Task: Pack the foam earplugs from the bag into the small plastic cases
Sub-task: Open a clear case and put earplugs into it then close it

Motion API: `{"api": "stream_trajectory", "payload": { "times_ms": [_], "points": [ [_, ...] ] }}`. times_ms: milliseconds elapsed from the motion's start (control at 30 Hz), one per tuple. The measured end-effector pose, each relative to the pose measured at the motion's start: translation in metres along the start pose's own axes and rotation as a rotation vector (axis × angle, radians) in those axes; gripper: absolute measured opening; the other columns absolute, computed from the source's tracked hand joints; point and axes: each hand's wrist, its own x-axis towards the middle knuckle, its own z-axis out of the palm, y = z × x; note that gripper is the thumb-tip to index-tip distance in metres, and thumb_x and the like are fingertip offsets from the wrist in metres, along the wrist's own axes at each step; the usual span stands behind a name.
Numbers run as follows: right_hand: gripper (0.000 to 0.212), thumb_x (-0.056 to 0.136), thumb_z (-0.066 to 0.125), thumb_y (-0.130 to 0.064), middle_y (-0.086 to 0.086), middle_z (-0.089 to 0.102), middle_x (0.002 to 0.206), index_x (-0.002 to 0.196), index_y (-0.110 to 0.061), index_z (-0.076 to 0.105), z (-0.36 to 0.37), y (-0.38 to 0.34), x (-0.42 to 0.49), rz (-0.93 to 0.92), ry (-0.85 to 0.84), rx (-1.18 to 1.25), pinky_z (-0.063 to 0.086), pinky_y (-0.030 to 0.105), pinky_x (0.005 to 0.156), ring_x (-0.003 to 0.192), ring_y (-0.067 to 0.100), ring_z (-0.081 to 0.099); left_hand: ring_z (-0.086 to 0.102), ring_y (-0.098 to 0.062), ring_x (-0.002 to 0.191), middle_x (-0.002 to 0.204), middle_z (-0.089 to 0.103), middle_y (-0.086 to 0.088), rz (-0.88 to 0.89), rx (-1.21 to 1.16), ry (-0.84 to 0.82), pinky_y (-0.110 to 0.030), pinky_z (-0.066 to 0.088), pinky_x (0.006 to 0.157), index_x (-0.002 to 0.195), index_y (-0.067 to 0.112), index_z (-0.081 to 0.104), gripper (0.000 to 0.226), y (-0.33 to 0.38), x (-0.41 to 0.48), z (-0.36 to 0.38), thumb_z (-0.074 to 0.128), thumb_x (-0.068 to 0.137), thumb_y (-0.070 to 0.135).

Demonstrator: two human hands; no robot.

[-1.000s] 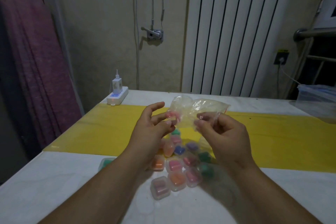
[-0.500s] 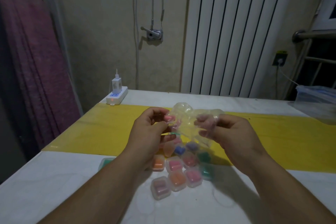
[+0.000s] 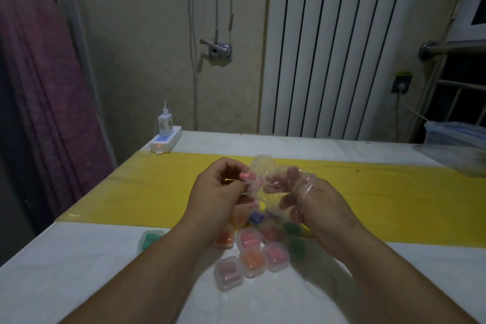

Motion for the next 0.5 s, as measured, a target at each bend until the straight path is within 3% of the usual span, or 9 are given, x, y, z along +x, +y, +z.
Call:
{"api": "stream_trajectory", "payload": {
  "times_ms": [100,233,400,500],
  "points": [
    [0.021,0.100,0.051,-0.013,0.003,0.068,0.076,0.097,-0.019,0.071,-0.0018,0.0005,-0.0015,-0.059,-0.074,0.052,0.038,0.019,0.044,0.051,0.012,0.044,0.060,-0.015,0.058,0.070,0.065,-0.003,0.010,0.046,0.018,-0.025,0.051,0.049,0.085,0.001,0.063,0.014,-0.0017,0.0004,0.0007,0.056,0.085,-0.011],
    [0.026,0.088,0.062,0.007,0.002,0.069,0.071,0.083,-0.016,0.075,-0.0034,0.0032,-0.0031,-0.115,-0.085,-0.058,0.048,0.026,0.055,0.058,0.012,0.058,0.058,-0.015,0.055,0.067,0.064,-0.003,0.018,0.065,0.018,-0.024,0.049,0.048,0.082,0.002,0.065,0.019,-0.0028,-0.0011,0.0025,0.054,0.082,-0.013],
    [0.032,0.089,0.064,0.002,0.000,0.069,0.067,0.074,-0.025,0.075,0.0002,0.0071,0.0004,-0.098,-0.025,-0.109,0.056,0.044,0.067,0.066,0.017,0.063,0.061,-0.016,0.063,0.071,0.065,-0.007,0.019,0.017,-0.024,-0.025,0.053,0.055,0.083,0.000,0.065,0.017,-0.0030,-0.0007,0.0037,0.056,0.082,-0.014],
    [0.024,0.090,0.066,-0.003,-0.001,0.068,0.068,0.076,-0.021,0.073,0.0023,0.0084,-0.0002,-0.121,-0.051,-0.099,0.056,0.040,0.063,0.065,0.015,0.064,0.061,-0.018,0.063,0.073,0.064,-0.009,0.000,-0.003,-0.037,-0.031,0.057,0.059,0.084,-0.001,0.065,0.014,-0.0035,0.0000,0.0030,0.057,0.083,-0.013]
  ]
}}
